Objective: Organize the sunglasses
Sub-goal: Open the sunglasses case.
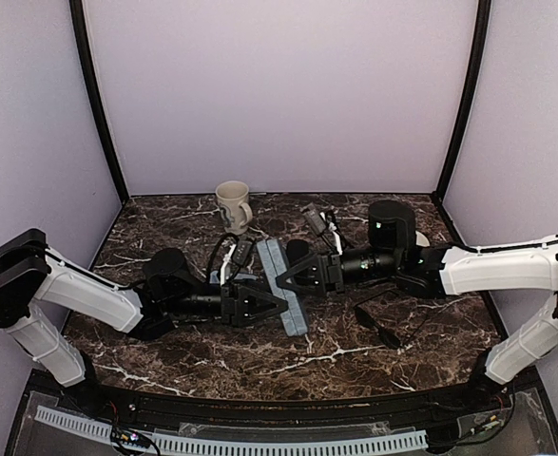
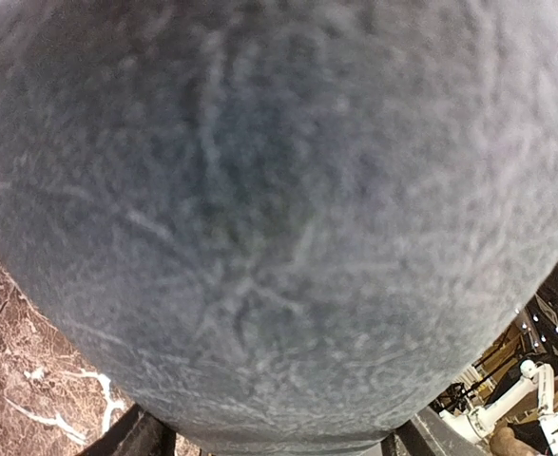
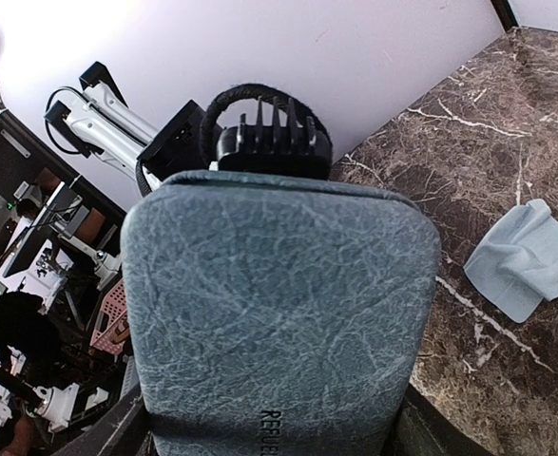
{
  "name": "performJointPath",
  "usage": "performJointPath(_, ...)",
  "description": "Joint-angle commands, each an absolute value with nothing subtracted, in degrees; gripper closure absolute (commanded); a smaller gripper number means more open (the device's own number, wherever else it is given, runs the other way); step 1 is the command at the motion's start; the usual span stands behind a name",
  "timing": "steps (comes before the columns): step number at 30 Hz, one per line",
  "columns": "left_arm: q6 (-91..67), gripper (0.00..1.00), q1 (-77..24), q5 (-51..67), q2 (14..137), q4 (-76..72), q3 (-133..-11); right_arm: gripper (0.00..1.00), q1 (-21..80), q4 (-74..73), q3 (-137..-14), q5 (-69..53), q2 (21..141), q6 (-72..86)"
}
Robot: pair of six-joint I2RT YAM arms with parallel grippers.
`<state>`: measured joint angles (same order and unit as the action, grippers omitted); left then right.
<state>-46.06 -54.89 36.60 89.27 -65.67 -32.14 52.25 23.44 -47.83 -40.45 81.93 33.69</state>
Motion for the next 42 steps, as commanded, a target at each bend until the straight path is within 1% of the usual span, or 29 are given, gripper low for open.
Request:
performJointPath(1, -46.0, 1.00, -55.1, 37.6, 88.5, -69.5, -32.6, 0.38, 52.8, 26.1, -48.8, -42.2, 82.4, 32.7)
performJointPath(4, -46.4, 1.00, -55.0, 39.0, 88.9, -72.1, -32.4, 0.44, 52.5, 27.6, -48.1, -43.4, 82.5, 33.4)
performJointPath(9, -47.5, 1.00, -55.1, 41.9, 90.0, -75.0, -32.9, 0.48, 51.3, 29.9, -46.6, -45.0, 82.7, 34.9)
performJointPath(14, -44.4, 1.00, -55.5, 41.8, 87.8, -70.6, -33.3, 0.47, 49.4, 30.5, -45.2, -45.5, 82.9, 36.3)
performJointPath(20, -38.2, 1.00, -56.5, 40.8, 83.2, -61.3, -34.8, 0.39, 47.0, 27.5, -44.1, -43.3, 82.8, 36.5)
performJointPath(23, -36.4, 1.00, -56.8, 40.4, 81.9, -58.5, -35.3, 0.38, 46.9, 24.5, -44.7, -41.3, 83.0, 35.4)
performJointPath(29, -35.5, 1.00, -57.1, 40.1, 81.0, -57.7, -35.4, 0.39, 46.5, 18.3, -45.7, -36.0, 82.9, 33.4)
performJointPath(42, -35.4, 1.00, -57.3, 41.2, 79.9, -59.9, -34.6, 0.39, 44.5, 18.4, -43.6, -36.6, 82.5, 32.6)
